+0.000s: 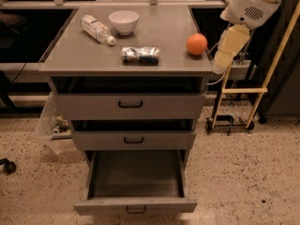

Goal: Place redbull can into bottom drawer

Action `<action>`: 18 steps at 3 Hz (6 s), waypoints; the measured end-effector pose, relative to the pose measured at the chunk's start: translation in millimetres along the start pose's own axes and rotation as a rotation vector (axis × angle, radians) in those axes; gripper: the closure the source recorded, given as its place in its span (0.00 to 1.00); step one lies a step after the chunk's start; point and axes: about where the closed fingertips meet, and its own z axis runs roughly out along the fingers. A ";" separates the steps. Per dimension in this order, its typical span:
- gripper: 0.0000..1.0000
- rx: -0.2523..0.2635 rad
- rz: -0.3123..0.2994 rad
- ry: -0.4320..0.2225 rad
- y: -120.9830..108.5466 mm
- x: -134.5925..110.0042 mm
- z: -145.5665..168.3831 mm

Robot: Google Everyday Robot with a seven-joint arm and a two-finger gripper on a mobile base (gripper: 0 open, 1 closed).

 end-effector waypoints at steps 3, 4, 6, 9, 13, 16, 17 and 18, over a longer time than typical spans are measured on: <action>0.00 -0.268 -0.047 -0.227 -52.3 -62.7 136.8; 0.00 -0.242 -0.038 -0.265 -70.4 -69.4 156.3; 0.00 -0.259 -0.044 -0.257 -71.1 -86.5 183.0; 0.00 -0.350 -0.171 -0.255 -50.5 -180.3 256.4; 0.89 -0.349 -0.171 -0.255 -50.1 -181.4 252.8; 1.00 -0.305 -0.143 -0.247 -57.2 -173.0 232.5; 1.00 -0.304 -0.143 -0.247 -58.2 -174.2 228.6; 1.00 -0.174 -0.132 -0.277 -87.7 -123.6 192.2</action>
Offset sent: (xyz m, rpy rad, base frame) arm 0.1835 0.0577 -0.0346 0.3237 0.0997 0.2438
